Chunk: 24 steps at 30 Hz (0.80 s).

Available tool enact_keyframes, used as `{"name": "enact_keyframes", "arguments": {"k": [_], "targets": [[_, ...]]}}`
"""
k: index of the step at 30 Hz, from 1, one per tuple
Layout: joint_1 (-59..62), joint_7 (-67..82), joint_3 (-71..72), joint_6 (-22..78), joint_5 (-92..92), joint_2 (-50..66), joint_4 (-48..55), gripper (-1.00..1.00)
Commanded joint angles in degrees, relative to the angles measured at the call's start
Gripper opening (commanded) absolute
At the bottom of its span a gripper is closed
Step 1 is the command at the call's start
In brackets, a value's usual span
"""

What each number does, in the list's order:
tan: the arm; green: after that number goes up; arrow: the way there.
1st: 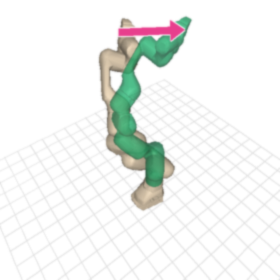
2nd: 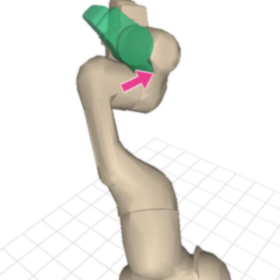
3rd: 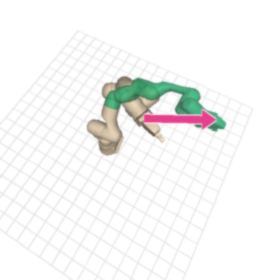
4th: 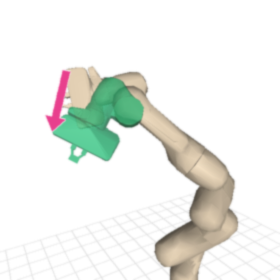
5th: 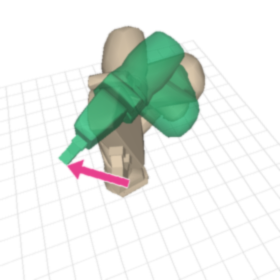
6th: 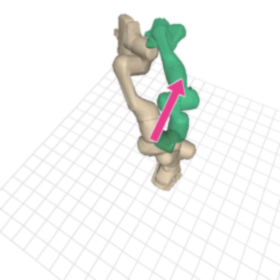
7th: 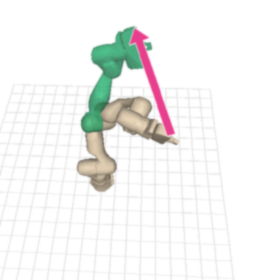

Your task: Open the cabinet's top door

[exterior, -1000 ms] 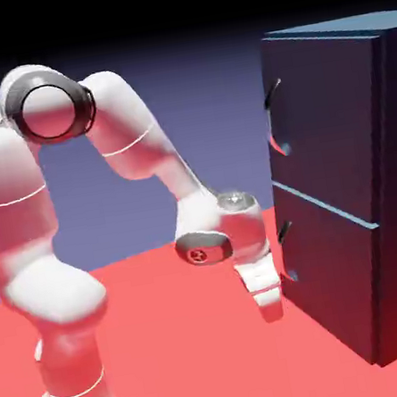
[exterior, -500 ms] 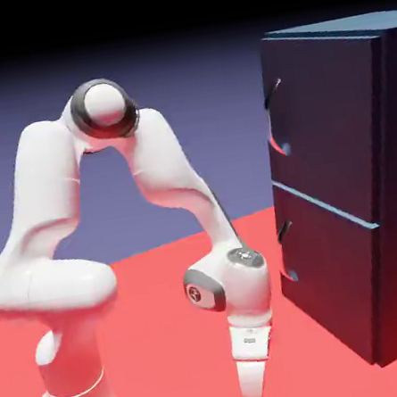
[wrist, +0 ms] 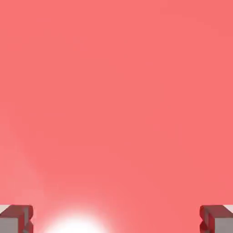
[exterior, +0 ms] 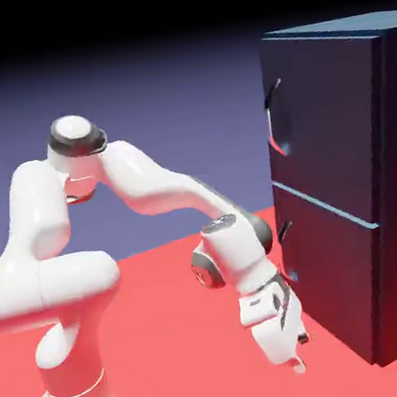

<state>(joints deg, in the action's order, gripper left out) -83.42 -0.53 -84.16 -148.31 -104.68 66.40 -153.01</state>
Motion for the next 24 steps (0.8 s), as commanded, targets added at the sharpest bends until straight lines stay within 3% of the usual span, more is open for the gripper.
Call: {"name": "enact_keyframes", "arguments": {"k": [1, 16, 23, 24], "targets": [[-1.7, 0.9, -1.8, 0.5, -2.2, 2.1, 0.2, 0.0], [-27.8, 14.1, -28.2, 8.6, -35.1, 33.3, 2.7, 0.0], [-19.2, 15.0, -27.1, 9.4, -39.4, 32.0, 10.4, 0.0], [-19.2, 15.0, -27.1, 9.4, -39.4, 32.0, 10.4, -1.0]]}}
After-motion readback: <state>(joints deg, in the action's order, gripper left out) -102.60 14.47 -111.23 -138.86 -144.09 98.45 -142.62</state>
